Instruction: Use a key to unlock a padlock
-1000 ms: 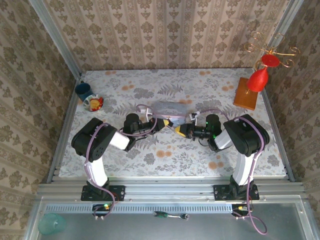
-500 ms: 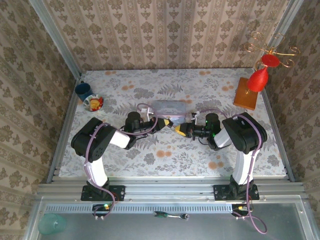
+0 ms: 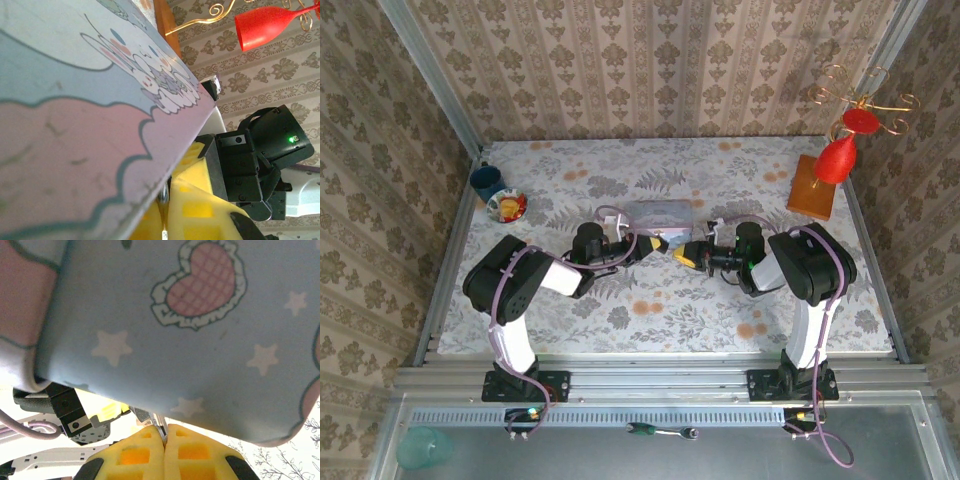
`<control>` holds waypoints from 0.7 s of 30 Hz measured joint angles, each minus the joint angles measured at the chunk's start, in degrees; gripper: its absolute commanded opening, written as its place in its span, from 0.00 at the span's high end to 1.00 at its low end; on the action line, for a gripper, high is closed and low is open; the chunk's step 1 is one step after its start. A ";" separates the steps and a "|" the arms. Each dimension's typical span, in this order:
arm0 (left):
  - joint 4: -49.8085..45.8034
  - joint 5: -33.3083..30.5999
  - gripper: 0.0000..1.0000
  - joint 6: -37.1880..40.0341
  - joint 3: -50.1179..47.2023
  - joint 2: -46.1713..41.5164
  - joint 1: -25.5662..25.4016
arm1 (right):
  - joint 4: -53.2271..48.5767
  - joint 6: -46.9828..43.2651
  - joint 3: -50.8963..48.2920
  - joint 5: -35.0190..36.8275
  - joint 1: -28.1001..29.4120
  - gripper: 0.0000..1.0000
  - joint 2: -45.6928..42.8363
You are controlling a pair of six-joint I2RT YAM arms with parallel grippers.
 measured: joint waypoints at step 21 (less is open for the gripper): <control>1.20 -4.00 1.00 -3.91 0.20 0.70 -2.16 | 1.25 2.19 0.24 7.30 -0.44 1.00 -0.02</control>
